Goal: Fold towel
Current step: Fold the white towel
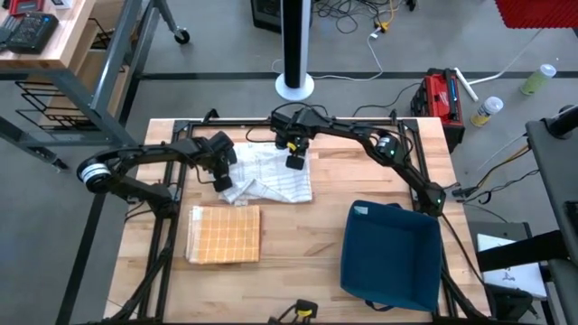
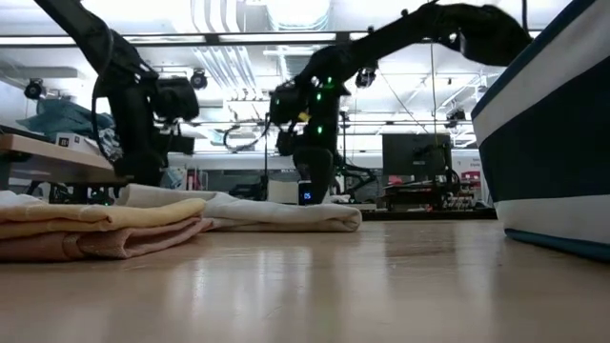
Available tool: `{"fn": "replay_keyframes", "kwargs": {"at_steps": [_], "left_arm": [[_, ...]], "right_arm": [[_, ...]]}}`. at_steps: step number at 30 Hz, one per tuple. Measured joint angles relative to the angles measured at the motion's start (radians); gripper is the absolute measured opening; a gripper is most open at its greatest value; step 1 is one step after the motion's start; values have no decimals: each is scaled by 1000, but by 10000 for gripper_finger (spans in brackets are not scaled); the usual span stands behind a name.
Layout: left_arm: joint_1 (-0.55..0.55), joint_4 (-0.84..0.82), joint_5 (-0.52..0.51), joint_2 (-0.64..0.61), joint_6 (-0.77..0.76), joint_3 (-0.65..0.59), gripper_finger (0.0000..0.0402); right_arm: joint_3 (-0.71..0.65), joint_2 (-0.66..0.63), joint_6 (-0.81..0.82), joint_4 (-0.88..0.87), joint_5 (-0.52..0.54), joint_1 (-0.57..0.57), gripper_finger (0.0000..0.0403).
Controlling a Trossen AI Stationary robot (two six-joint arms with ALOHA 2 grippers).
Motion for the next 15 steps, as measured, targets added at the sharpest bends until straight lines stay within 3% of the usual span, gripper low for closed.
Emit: {"fn": "replay_keyframes", "kwargs": {"at_steps": [11,15], "left_arm": [[0,-23,-77,-203,2,54,0],[0,-41,-24,-241,83,47,0]], "right_arm": [[0,-99,0,-10,57,2,0],[1,-101,0,-8,52,0,0]]}}
